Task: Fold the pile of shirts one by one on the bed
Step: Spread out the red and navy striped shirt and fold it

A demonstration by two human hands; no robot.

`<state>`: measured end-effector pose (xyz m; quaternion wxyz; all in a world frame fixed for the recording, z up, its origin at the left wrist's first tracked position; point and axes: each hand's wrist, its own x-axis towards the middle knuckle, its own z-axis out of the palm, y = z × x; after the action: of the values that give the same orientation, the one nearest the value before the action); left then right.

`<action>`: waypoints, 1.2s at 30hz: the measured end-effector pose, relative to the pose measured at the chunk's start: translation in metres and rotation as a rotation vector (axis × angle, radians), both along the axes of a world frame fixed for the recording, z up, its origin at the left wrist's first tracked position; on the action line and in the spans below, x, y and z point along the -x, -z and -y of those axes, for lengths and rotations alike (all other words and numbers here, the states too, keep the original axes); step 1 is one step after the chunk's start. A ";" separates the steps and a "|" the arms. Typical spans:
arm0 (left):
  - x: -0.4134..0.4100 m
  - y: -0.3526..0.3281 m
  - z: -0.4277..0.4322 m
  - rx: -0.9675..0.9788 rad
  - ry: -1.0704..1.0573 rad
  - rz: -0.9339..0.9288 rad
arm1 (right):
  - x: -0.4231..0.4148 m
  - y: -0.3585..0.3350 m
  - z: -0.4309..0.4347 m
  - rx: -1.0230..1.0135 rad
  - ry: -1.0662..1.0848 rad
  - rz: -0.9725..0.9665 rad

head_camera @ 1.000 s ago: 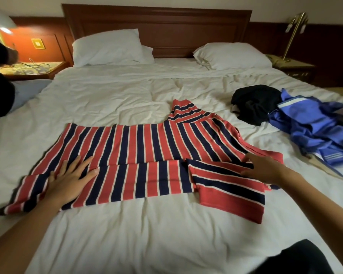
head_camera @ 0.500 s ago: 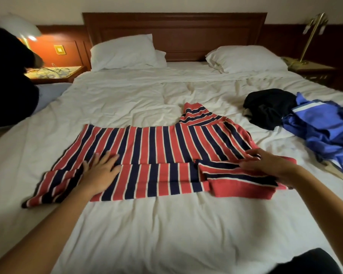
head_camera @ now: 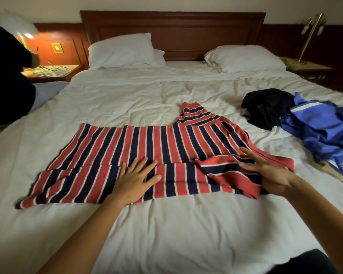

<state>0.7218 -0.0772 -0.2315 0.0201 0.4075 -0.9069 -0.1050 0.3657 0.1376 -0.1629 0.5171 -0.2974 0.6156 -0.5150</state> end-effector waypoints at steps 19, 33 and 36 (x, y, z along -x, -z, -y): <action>0.001 0.002 0.001 -0.006 -0.014 -0.036 | -0.042 -0.039 0.027 -0.081 -0.158 -1.470; 0.000 0.004 0.000 -0.006 -0.022 -0.065 | -0.077 -0.021 0.054 0.049 -0.178 -1.122; 0.000 0.005 0.000 -0.002 -0.019 -0.086 | -0.066 -0.011 0.021 0.049 -0.325 -1.574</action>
<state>0.7220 -0.0769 -0.2366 0.0597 0.4111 -0.9013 -0.1231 0.4321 0.1168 -0.1520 -0.0067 -0.6703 0.7371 -0.0859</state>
